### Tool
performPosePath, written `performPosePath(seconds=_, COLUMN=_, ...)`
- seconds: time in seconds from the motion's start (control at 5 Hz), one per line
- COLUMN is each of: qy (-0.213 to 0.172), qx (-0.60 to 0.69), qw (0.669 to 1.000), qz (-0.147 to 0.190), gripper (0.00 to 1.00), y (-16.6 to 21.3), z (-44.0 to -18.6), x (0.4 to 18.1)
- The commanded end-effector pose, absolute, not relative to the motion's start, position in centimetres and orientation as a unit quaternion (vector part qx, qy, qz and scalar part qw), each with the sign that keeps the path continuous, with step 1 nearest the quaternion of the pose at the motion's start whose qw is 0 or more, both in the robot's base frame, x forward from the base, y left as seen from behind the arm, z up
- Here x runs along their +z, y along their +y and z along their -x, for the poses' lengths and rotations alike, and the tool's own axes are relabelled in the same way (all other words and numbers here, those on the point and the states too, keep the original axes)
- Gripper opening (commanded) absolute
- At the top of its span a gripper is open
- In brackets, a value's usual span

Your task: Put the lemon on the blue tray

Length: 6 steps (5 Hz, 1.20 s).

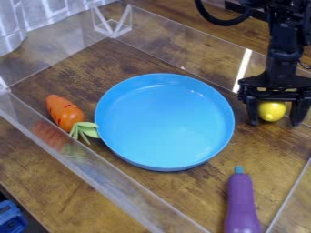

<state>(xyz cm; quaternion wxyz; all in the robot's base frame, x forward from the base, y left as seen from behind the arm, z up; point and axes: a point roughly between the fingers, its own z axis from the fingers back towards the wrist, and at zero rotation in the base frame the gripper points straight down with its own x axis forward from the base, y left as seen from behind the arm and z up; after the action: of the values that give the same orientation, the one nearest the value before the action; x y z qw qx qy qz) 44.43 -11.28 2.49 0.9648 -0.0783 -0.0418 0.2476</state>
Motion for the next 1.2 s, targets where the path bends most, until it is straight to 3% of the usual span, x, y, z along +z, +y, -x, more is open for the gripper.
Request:
performPosePath(seconds=0.0, qy=-0.049, qx=0.249, qw=0.964, qz=0.082, gripper=1.0, y=-13.2, z=-44.0, x=2.5)
performPosePath(seconds=0.4, qy=-0.049, qx=0.245, qw=0.965, qz=0.08, gripper=1.0, y=-12.2, z=-43.8, x=2.5)
performPosePath(seconds=1.0, qy=-0.049, qx=0.249, qw=0.964, qz=0.076, gripper=1.0, y=-14.1, z=-43.8, x=1.1)
